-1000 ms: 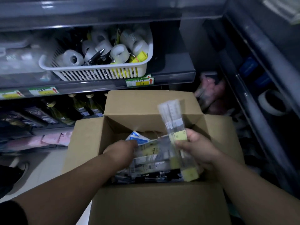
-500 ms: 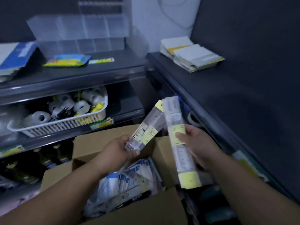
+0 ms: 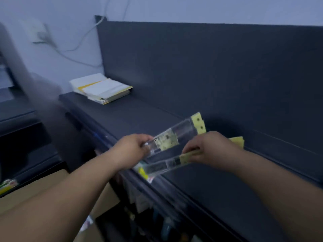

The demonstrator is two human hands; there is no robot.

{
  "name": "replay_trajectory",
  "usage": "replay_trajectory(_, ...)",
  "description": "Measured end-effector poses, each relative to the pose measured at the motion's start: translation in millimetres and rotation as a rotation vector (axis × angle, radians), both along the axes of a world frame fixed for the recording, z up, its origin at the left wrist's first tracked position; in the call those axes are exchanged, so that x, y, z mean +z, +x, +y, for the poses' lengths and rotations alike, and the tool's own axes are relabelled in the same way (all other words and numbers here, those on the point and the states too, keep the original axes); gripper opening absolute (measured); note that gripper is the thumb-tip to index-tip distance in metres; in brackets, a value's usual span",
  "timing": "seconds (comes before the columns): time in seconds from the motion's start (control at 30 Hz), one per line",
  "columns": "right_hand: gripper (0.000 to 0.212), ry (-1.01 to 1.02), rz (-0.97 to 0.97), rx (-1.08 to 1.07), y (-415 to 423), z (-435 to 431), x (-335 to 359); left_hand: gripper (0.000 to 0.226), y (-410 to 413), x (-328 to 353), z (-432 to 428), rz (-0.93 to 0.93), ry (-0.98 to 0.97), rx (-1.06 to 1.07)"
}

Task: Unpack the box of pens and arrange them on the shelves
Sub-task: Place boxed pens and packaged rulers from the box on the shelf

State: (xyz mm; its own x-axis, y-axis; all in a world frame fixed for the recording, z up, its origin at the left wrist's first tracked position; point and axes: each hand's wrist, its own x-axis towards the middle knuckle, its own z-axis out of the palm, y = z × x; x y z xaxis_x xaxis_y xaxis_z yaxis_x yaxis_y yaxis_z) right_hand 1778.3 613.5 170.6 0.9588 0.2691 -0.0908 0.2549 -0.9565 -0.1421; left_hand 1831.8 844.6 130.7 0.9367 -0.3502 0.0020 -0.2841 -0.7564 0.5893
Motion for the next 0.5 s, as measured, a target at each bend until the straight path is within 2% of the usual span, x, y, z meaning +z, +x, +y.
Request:
replay_trajectory(0.07, 0.022, 0.008, -0.077, -0.029, -11.4, -27.8, -5.4, 0.034, -2.4, -0.9, -46.2, -0.022, 0.091, -0.121)
replay_trajectory(0.23, 0.019, 0.015, -0.095, -0.176, -33.7, -98.8, -26.3, 0.028, -19.9, -12.1, -127.2, 0.056, 0.062, -0.381)
replay_trajectory(0.3, 0.017, 0.068, -0.082, -0.266, -41.7, -119.3, -36.9, 0.029, -25.4, -20.0, -147.6, 0.016, 0.112, -0.449)
replay_trajectory(0.4, 0.016, 0.159, -0.088, -0.353, -50.7, -136.8, -57.2, 0.039, -21.0, -35.2, -168.5, -0.089, 0.181, -0.436)
replay_trajectory(0.5, 0.035, 0.203, -0.123, -0.433, -59.6, -143.5, -67.3, 0.038, -8.8, -45.4, -181.9, -0.235, 0.236, -0.441)
